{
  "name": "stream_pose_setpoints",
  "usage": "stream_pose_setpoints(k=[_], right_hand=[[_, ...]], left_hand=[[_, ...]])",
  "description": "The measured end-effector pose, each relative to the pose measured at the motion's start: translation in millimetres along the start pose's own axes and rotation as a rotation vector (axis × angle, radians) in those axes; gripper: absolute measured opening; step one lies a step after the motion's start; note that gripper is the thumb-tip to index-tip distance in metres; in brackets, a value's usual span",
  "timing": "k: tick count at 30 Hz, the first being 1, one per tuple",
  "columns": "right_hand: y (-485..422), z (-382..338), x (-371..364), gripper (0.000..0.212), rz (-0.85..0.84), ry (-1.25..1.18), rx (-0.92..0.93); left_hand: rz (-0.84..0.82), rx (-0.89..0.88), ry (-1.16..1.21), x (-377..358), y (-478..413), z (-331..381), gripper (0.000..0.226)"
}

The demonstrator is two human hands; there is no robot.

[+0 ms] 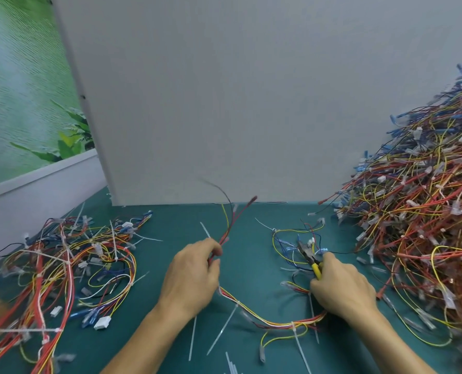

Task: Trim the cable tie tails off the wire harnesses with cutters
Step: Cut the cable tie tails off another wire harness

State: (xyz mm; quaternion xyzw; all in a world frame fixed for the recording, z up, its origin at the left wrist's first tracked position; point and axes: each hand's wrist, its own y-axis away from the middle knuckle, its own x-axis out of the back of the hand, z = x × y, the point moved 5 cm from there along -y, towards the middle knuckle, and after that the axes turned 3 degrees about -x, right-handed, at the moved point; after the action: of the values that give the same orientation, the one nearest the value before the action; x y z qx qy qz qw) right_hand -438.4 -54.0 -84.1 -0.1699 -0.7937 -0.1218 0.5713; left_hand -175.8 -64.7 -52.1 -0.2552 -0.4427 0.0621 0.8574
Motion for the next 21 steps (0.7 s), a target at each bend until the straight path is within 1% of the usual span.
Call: stream_pose_setpoints(k=[3, 5, 7, 9, 11, 12, 13, 15, 17, 19, 21], right_hand=[[0.4, 0.4, 1.5, 0.014, -0.028, -0.024, 0.004], [-0.5, 0.0, 4.2, 0.018, -0.066, -0.081, 0.019], [-1.6, -0.4, 8.4, 0.025, -0.153, -0.164, 0.057], [-0.5, 0.5, 12.4, 0.025, -0.282, -0.305, 0.088], [0.7, 4.9, 15.9, 0.024, -0.389, -0.467, 0.053], [-0.4, 8.0, 17.9, 0.025, -0.398, -0.524, 0.026], [-2.7, 11.3, 20.0, 0.026, -0.374, -0.563, 0.001], [-9.3, 17.2, 23.9, 0.025, -0.273, -0.585, -0.033], [-14.0, 19.3, 25.5, 0.020, -0.197, -0.581, -0.047], [-16.0, 18.0, 24.2, 0.014, -0.144, -0.525, -0.050], [-15.2, 15.5, 21.9, 0.011, -0.107, -0.446, -0.057]], left_hand=[[-0.102, 0.206, 0.040, -11.5, 2.3, -28.0, 0.022], [-0.128, 0.296, 0.020, -15.2, 3.4, -41.0, 0.032], [-0.122, 0.334, -0.020, -14.8, 2.4, -45.6, 0.041], [-0.111, 0.359, -0.056, -13.5, 1.6, -47.8, 0.043], [-0.105, 0.366, -0.076, -12.6, 1.8, -48.8, 0.041], [-0.100, 0.365, -0.075, -12.2, 1.9, -48.9, 0.041], [-0.090, 0.362, -0.068, -11.6, 1.9, -48.9, 0.044], [-0.047, 0.355, -0.050, -8.9, 1.8, -48.4, 0.054], [0.033, 0.342, -0.035, -2.6, 1.5, -46.0, 0.059], [0.123, 0.313, -0.040, 4.8, 1.1, -40.8, 0.058], [0.171, 0.315, -0.041, 9.0, 0.5, -37.9, 0.052]])
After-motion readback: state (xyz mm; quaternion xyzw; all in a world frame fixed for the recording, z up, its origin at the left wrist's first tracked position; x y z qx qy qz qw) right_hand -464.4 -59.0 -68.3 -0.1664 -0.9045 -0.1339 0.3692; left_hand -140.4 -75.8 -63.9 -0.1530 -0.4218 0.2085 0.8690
